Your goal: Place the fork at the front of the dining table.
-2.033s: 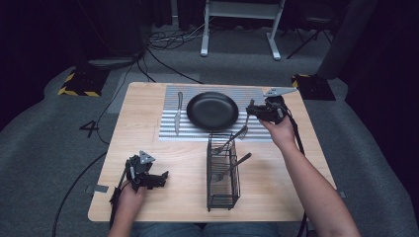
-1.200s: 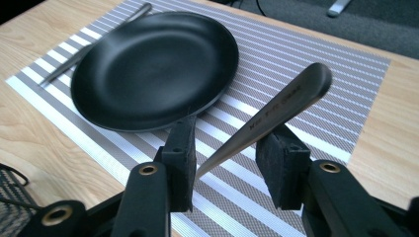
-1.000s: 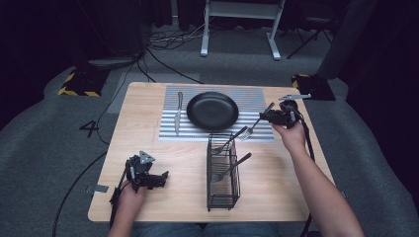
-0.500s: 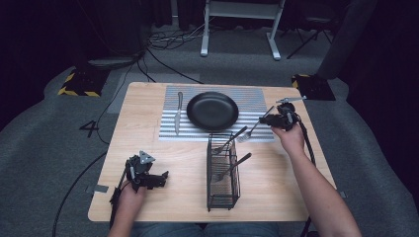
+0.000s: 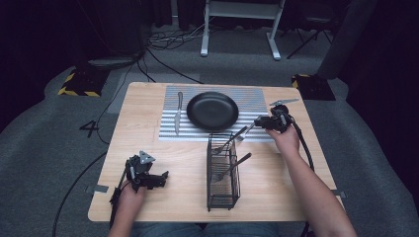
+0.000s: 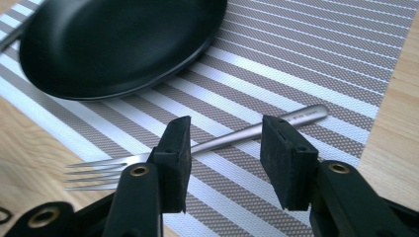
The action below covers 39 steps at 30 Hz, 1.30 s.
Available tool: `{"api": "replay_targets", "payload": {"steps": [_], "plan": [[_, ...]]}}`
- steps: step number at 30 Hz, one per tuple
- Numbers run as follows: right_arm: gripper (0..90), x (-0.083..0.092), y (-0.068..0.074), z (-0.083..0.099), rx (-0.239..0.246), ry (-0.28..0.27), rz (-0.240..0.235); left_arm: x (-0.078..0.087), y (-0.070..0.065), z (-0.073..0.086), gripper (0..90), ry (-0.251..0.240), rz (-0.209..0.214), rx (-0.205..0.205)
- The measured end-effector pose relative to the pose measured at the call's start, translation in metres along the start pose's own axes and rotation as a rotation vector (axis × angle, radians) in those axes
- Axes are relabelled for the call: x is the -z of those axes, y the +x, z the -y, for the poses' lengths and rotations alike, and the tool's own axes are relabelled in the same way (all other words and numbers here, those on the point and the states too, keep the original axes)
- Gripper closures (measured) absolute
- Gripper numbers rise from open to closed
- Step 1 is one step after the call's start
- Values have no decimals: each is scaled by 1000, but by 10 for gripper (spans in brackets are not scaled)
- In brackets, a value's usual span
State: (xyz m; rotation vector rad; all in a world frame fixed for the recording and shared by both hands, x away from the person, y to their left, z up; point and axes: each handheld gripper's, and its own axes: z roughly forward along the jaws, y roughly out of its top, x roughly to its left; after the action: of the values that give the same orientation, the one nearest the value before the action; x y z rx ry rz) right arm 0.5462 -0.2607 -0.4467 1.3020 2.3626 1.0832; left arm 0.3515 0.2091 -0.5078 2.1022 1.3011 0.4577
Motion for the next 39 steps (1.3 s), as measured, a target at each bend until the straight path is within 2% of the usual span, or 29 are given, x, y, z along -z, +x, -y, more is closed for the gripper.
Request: {"api": "replay_targets", "payload": {"steps": [2,4,5,8,9,12,19,22,26,28,39], "plan": [[539,2,5,1,3,-16,-15,0,0,0,0,0,0,0],[536,3,14,4,28,-28,-12,0,0,0,0,0,0,0],[536,2,20,5,46,-15,-10,0,0,0,0,0,0,0],[572,-1,41,9,145,-10,1,0,0,0,0,0,0,0],[585,-3,47,10,160,-3,-8,0,0,0,0,0,0,0],[620,-11,62,12,182,36,-44,0,0,0,0,0,0,0],[637,-20,84,16,209,57,-95,0,0,0,0,0,0,0],[662,-23,87,20,189,69,-128,0,0,0,0,0,0,0],[734,-27,85,25,187,83,-122,0,0,0,0,0,0,0],[759,-26,80,25,154,85,-135,0,0,0,0,0,0,0],[751,-15,67,37,134,62,-124,0,0,0,0,0,0,0]]}}
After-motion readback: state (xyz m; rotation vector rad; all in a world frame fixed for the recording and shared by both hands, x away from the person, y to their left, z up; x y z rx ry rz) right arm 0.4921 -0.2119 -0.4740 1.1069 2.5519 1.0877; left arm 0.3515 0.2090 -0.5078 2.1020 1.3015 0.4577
